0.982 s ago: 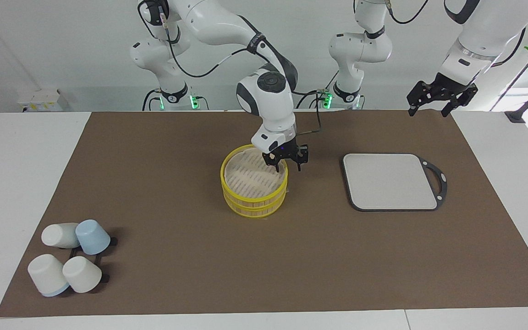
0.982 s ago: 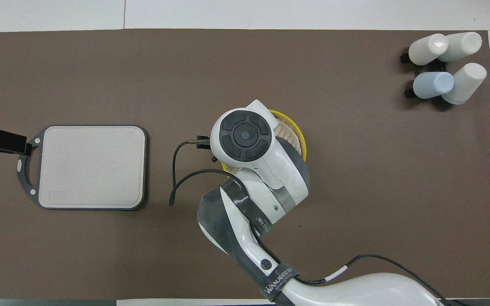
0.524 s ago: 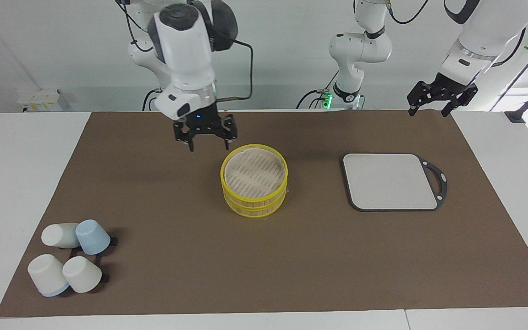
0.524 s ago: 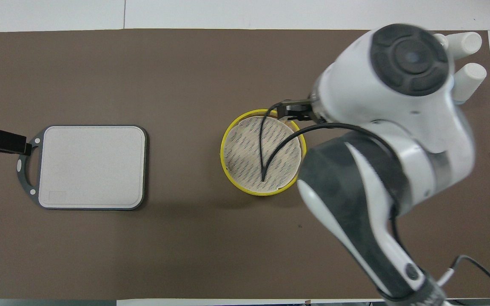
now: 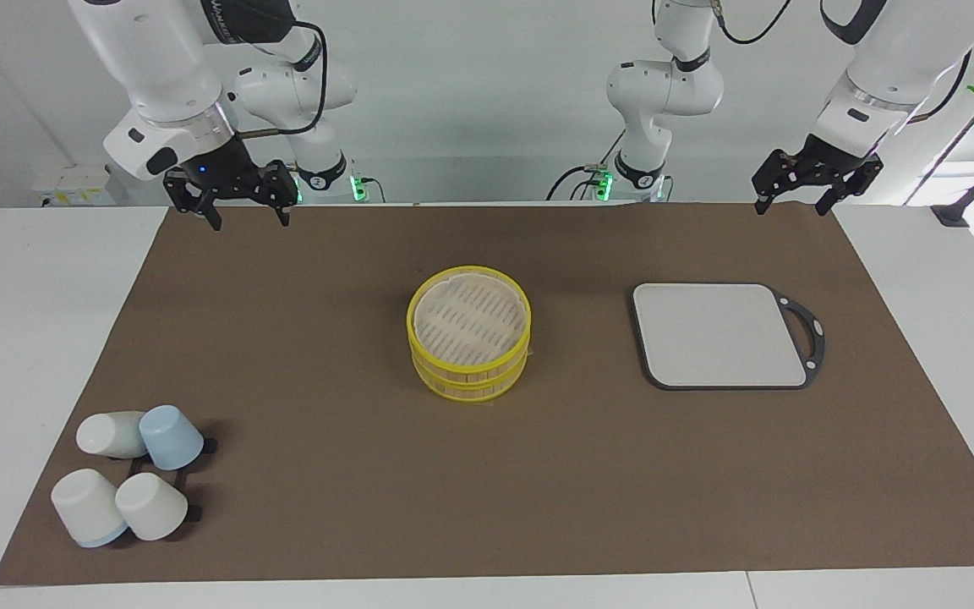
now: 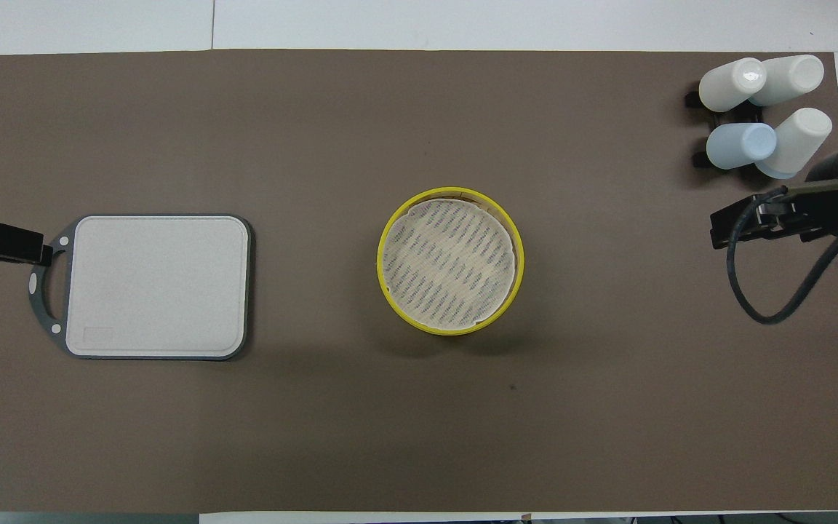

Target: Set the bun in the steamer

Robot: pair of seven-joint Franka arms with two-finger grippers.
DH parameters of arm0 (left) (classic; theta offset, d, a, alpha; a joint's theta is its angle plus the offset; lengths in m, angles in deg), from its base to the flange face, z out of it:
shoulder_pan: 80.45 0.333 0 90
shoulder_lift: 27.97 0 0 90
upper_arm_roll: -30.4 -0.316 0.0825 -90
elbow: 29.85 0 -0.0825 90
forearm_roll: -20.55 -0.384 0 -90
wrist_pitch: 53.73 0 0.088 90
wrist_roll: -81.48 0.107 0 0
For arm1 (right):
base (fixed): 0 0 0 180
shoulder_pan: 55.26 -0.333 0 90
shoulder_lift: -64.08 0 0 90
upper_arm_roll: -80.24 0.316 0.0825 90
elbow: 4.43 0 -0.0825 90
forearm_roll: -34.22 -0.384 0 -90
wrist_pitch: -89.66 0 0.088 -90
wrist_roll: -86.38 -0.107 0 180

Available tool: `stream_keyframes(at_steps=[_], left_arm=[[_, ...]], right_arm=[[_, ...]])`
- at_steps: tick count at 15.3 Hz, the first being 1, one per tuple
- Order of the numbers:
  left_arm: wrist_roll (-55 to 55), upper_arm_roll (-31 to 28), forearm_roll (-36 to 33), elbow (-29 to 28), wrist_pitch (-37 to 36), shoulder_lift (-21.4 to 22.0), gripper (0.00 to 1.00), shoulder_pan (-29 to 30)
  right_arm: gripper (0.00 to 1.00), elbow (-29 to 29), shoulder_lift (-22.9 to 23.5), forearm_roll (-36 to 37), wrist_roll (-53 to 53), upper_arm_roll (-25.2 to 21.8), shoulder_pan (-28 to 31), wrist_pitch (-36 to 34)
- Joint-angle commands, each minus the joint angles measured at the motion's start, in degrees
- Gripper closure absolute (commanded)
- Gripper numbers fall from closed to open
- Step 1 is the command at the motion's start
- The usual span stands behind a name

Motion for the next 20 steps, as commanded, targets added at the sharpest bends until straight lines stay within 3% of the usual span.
stream_keyframes(at_steps=[1, 3, 11, 20], left_arm=[[-0.3, -0.2, -1.1, -0.8, -0.3, 1.1, 0.00, -0.4], [-0.3, -0.2, -1.1, -0.8, -0.3, 1.1, 0.00, -0.5], [-0.4, -0.2, -1.1, -0.8, 0.0, 1.0, 0.00, -0.7], [-0.3, -0.2, -1.1, -0.8, 0.0, 1.0, 0.00, -0.7]], right_arm=[[0.00, -1.5, -2.9, 1.1, 0.4, 0.0, 0.3, -2.0], [0.00, -1.9, -4.5, 0.9, 0.9, -1.5, -0.4, -2.9], [0.00, -1.1, -3.2, 1.1, 1.3, -2.6, 0.5, 1.2], [0.00, -0.8, -3.0, 0.8, 1.3, 2.3, 6.5, 0.4]])
